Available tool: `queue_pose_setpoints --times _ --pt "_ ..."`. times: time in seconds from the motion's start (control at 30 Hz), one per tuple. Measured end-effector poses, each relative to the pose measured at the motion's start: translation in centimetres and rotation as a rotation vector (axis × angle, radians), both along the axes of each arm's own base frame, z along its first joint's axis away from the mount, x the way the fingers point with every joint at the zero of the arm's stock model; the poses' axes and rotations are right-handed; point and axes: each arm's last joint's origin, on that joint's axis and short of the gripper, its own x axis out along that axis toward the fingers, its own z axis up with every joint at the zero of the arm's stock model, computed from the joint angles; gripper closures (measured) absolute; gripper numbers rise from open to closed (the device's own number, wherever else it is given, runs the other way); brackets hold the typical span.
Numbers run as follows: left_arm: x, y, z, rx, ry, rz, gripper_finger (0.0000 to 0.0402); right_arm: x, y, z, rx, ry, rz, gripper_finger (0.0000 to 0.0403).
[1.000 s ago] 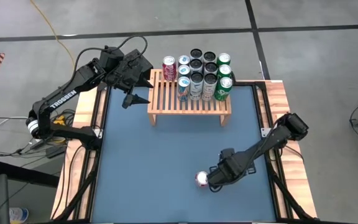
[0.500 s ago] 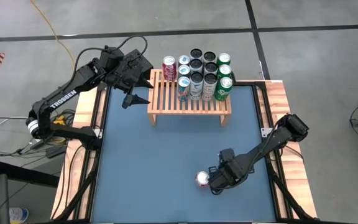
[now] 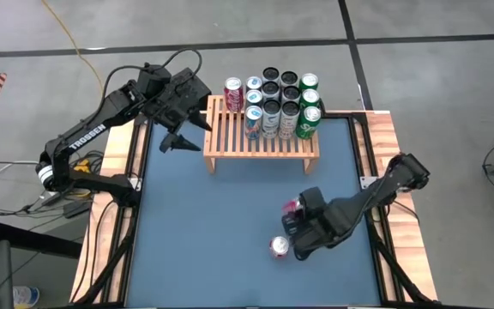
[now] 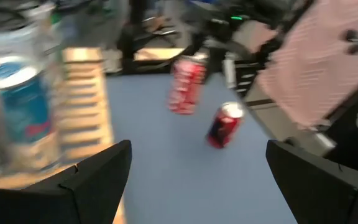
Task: Place canned beverage on shelf
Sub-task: Put the right red soda can on the shelf aligned with the other red soda can
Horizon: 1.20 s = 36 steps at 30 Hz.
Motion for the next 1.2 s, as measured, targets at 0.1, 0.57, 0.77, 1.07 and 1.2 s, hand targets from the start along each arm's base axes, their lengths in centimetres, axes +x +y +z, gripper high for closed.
queue_pose_setpoints --times 0.1,0.57,0.77,1.07,1.2 --pt "0.0 -0.4 0.1 -0.02 -0.042 -0.094 0.0042 -0.2 -0.8 1.6 -0.072 -0.016 0.124 0.0252" --pt "1.2 -1.5 -0.2 -0.127 -0.07 -0.283 0.0042 3.1 -2.6 8.5 -0.317 -0.014 0.954 0.0252" --pt "3.0 -1.9 -1.3 -0.258 -0.059 -0.44 0.0042 3.7 -2.7 10.0 -0.437 0.002 1.282 0.0252" --pt "5.8 -2.7 -3.2 -0.405 -0.004 -0.591 0.0042 5.2 -2.7 11.4 -0.64 -0.077 1.433 0.0252" --pt "7.4 -3.0 -4.1 -0.416 0.013 -0.622 0.0042 5.7 -2.9 11.9 -0.685 -0.127 1.457 0.0252"
